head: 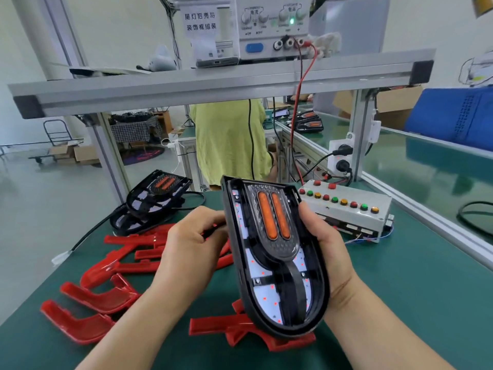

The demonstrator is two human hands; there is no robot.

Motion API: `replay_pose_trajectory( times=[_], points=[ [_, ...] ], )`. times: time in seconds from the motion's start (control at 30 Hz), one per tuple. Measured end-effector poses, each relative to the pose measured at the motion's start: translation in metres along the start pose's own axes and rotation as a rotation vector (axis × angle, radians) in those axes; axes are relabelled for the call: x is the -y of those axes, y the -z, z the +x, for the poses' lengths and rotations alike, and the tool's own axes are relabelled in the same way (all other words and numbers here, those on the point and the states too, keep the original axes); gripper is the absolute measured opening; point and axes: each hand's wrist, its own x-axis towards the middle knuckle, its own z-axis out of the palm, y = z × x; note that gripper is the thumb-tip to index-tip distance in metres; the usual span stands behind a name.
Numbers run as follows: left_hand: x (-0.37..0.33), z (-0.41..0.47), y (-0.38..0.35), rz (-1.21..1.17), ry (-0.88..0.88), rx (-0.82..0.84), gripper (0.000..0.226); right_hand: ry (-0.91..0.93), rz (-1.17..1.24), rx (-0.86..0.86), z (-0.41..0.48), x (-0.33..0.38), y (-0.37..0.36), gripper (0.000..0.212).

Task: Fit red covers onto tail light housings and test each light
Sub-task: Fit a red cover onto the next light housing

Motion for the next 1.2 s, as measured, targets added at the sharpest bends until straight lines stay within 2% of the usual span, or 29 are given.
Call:
replay_pose_trajectory(
  times=[0.07, 0.2, 0.4, 0.43, 0.53, 0.57, 0.8, 1.03, 1.13, 1.2],
  points=[
    [-0.001, -0.001, 0.002, 0.045, -0.039, 0.001, 0.043, 0.005, 0.021, -0.024, 0.001, 0.000, 0.002, 0.053],
    [0.000, -0.002, 0.006, 0.078, -0.030, 0.003, 0.026, 0.023, 0.059, -0.074, 0.002, 0.004, 0.009, 0.054],
    [-0.001, -0.003, 0.010, 0.211, -0.060, 0.066, 0.022, -0.049, 0.041, -0.020, 0.001, 0.004, 0.007, 0.050],
    [-0.002, -0.002, 0.009, 0.214, -0.048, 0.100, 0.025, -0.078, 0.022, 0.012, 0.001, 0.003, 0.005, 0.050],
    [-0.005, -0.004, 0.007, 0.127, -0.022, 0.148, 0.057, -0.115, -0.058, 0.052, 0.001, -0.001, 0.002, 0.050],
    [-0.005, -0.004, 0.007, 0.113, -0.028, 0.155, 0.059, -0.123, -0.057, 0.059, 0.001, -0.002, 0.002, 0.049],
    [-0.010, -0.009, 0.008, 0.089, -0.199, 0.248, 0.039, -0.147, -0.026, 0.071, -0.003, 0.008, 0.004, 0.052],
    [0.008, -0.011, -0.005, 0.179, -0.027, 0.110, 0.041, -0.186, -0.072, 0.087, -0.006, 0.012, 0.009, 0.052],
    [0.016, -0.013, -0.009, 0.300, -0.047, 0.081, 0.038, -0.210, -0.148, 0.084, -0.002, 0.014, 0.010, 0.049],
    [0.005, -0.010, -0.006, 0.249, -0.148, 0.115, 0.041, -0.232, -0.225, 0.030, 0.001, 0.016, 0.012, 0.051]
  ],
)
